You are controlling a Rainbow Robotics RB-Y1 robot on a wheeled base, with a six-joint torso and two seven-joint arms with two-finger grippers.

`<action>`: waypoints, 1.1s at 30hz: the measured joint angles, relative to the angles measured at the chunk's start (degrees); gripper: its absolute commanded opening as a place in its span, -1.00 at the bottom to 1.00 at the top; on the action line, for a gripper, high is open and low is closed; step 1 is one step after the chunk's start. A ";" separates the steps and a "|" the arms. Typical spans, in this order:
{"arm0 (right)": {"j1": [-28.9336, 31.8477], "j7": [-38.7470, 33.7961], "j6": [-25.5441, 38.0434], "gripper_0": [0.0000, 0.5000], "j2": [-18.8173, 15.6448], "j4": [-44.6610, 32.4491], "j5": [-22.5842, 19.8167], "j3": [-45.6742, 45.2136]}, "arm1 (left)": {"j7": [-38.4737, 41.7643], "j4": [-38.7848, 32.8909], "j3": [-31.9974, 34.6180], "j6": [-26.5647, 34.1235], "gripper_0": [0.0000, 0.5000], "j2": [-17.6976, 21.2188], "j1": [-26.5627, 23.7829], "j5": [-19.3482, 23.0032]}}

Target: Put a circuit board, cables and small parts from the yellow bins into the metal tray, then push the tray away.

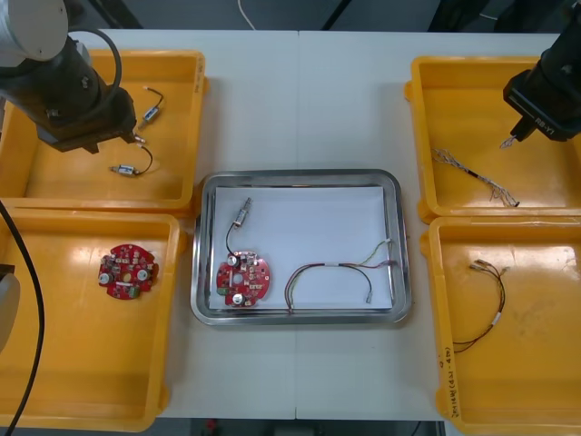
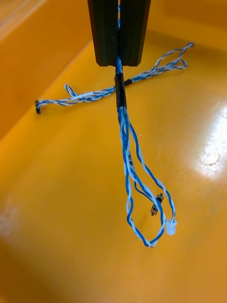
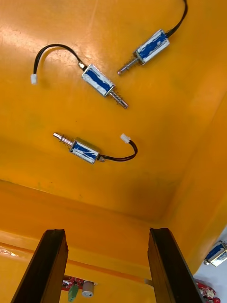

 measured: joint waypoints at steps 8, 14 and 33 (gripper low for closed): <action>0.24 0.43 8.11 -1.00 -0.64 -8.10 -0.99 -0.02 | 0.08 3.98 0.66 0.00 1.00 0.00 -0.03 -1.81; 4.55 0.85 13.96 -1.00 -0.68 -21.74 -6.49 -0.01 | 2.27 5.26 0.68 0.00 1.00 0.00 -0.03 -2.26; 14.69 11.71 14.30 -1.00 -7.40 -50.44 -28.64 13.50 | 6.10 9.68 2.77 -6.16 1.00 0.01 -1.40 -3.13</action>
